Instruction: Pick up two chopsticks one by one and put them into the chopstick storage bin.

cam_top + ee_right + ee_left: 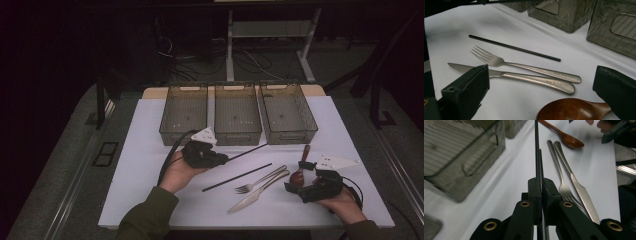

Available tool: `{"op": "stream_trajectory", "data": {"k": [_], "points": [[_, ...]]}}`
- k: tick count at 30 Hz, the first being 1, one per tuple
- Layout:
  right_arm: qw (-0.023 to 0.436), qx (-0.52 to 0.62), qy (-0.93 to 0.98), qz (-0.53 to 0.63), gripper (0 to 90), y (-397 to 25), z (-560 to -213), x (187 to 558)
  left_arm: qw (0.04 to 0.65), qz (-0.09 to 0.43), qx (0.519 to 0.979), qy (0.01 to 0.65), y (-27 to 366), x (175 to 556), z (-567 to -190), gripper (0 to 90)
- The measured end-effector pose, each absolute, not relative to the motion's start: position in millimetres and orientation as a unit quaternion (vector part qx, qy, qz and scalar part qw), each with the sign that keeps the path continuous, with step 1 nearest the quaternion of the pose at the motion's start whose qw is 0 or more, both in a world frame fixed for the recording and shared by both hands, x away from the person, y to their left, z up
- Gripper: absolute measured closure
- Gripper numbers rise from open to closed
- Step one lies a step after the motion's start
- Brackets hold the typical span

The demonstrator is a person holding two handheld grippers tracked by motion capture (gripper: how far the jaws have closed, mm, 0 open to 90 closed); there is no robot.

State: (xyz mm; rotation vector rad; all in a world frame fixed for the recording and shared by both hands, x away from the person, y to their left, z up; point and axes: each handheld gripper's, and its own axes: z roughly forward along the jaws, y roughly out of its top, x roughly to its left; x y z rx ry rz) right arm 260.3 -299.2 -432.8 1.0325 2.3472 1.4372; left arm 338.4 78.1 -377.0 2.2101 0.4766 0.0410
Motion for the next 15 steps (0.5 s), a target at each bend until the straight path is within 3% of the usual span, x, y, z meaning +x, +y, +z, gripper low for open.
{"op": "stream_trajectory", "data": {"k": [15], "points": [[0.100, 0.351, 0.794, 0.487, 0.3, -299.7, -433.2, 260.7, 0.433, 0.046, 0.875, 0.211, 100.0, 364.4, -351.0, 85.5]]}}
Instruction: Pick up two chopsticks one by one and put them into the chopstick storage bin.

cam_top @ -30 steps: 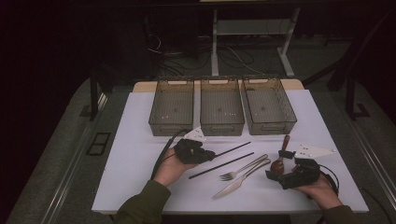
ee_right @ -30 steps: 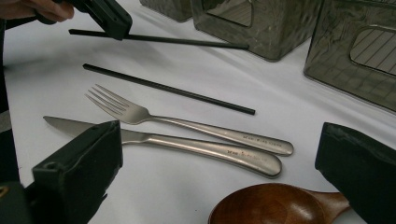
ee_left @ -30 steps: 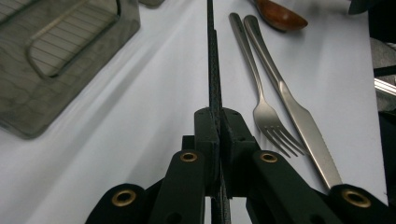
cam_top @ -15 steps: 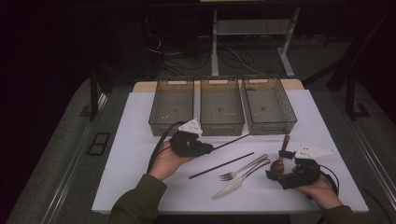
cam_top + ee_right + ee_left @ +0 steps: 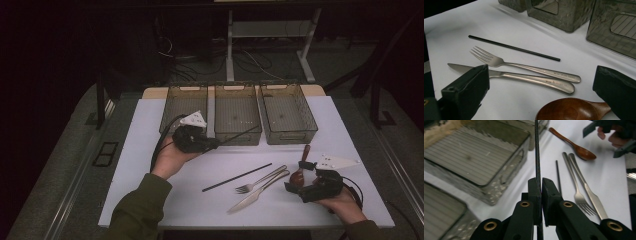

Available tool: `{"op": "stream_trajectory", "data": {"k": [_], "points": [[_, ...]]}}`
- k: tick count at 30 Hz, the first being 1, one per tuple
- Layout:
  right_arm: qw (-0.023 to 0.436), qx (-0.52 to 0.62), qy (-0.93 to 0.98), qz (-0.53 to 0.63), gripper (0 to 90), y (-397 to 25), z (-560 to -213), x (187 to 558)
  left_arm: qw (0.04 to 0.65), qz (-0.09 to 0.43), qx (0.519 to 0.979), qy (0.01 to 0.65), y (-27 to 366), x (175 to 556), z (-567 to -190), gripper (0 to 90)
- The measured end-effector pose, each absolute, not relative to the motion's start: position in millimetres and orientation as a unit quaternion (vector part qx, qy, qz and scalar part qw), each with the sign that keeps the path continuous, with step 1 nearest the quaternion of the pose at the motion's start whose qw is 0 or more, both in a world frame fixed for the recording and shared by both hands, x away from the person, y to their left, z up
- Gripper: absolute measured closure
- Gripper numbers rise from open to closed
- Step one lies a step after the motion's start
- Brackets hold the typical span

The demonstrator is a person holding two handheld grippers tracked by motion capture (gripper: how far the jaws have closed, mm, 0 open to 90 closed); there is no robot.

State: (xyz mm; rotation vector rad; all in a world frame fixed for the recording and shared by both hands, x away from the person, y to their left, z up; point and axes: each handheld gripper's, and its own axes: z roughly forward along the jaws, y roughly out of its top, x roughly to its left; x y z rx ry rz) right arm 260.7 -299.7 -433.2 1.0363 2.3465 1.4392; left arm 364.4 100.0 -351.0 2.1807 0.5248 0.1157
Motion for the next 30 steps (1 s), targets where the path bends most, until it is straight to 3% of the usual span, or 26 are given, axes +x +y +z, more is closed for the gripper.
{"op": "stream_trajectory", "data": {"k": [30], "points": [[0.099, 0.352, 0.794, 0.486, 0.3, -300.6, -433.3, 260.5, 0.423, 0.114, 0.864, 0.249, 134.4, 423.1, -337.0, 85.4]]}}
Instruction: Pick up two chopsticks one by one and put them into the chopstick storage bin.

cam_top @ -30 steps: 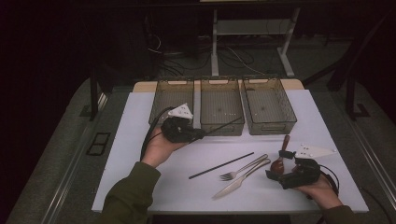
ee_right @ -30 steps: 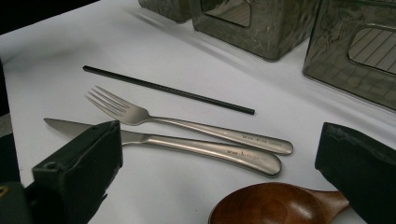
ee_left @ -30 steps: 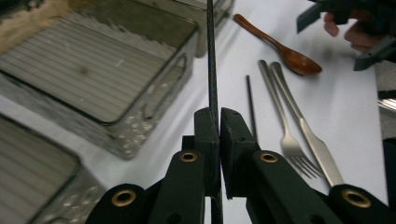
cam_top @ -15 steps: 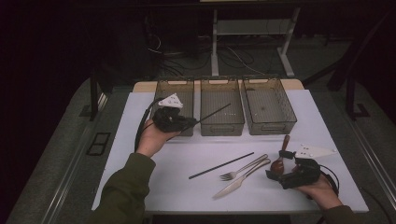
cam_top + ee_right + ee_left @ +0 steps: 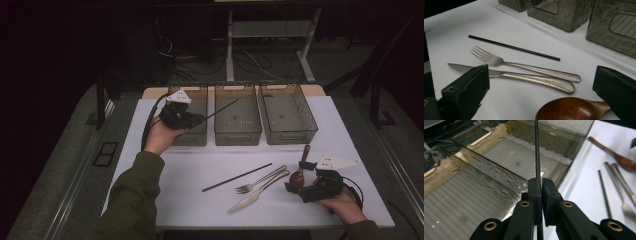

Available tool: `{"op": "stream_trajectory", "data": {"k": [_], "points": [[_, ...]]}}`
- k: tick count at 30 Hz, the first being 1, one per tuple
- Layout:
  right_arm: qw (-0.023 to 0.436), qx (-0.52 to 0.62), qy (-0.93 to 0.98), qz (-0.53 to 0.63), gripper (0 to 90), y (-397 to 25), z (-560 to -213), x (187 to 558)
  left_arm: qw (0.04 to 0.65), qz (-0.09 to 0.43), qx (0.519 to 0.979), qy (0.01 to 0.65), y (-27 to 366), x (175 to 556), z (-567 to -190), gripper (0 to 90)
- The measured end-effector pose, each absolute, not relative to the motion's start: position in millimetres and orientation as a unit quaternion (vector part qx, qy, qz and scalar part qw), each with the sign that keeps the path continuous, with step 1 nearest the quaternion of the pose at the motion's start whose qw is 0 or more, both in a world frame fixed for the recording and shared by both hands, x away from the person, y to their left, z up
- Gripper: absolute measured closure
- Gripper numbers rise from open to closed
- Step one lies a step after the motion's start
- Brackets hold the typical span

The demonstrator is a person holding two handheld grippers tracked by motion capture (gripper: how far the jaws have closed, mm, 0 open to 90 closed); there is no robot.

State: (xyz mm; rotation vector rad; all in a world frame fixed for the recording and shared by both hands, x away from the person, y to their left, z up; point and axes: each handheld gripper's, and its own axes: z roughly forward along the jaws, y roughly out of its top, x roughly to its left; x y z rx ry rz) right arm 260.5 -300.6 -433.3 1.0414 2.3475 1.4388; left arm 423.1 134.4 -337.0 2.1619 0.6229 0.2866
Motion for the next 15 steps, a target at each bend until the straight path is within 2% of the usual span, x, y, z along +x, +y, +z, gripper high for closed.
{"op": "stream_trajectory", "data": {"k": [15], "points": [[0.099, 0.353, 0.793, 0.487, 0.3, -300.9, -433.2, 260.6, 0.406, 0.136, 0.854, 0.296, 150.8, 456.1, -346.4, 85.4]]}}
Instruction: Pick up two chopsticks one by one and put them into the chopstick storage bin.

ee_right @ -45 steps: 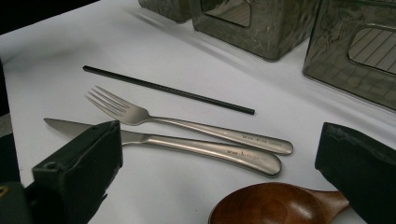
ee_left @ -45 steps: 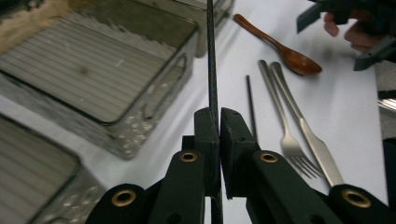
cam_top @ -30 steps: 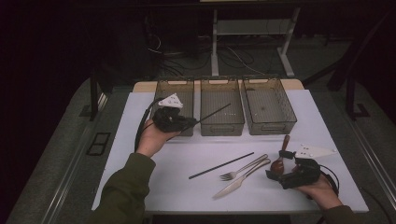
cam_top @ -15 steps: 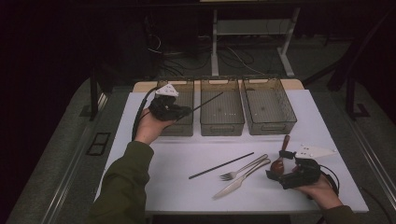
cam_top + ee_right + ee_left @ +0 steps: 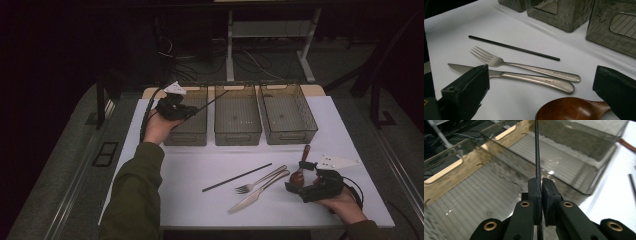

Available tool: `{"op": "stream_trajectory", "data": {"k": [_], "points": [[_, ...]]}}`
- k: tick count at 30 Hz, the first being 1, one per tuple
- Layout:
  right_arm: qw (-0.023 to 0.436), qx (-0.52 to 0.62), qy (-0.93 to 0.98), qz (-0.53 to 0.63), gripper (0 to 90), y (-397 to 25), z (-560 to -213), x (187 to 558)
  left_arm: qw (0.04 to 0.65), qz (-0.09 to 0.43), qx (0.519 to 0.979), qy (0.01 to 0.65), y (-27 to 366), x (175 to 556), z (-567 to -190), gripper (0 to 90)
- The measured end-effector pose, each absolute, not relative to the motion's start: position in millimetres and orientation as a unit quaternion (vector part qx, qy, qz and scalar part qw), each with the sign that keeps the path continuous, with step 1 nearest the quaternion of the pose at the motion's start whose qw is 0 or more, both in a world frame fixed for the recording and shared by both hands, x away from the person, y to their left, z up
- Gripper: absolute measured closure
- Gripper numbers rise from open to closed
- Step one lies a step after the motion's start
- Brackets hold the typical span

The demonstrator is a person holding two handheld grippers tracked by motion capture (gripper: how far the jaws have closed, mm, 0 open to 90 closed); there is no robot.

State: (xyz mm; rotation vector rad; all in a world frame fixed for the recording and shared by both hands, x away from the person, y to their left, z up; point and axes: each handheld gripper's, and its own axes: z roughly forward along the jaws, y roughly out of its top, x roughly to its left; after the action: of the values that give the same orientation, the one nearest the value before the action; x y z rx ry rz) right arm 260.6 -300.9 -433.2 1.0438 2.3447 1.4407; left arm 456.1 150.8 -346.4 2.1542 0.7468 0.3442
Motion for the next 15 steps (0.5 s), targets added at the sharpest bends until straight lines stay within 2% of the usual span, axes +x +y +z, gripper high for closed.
{"op": "stream_trajectory", "data": {"k": [15], "points": [[0.097, 0.354, 0.792, 0.488, 0.3, -302.3, -433.0, 260.3, 0.365, 0.163, 0.840, 0.366, 178.0, 476.9, -362.4, 85.4]]}}
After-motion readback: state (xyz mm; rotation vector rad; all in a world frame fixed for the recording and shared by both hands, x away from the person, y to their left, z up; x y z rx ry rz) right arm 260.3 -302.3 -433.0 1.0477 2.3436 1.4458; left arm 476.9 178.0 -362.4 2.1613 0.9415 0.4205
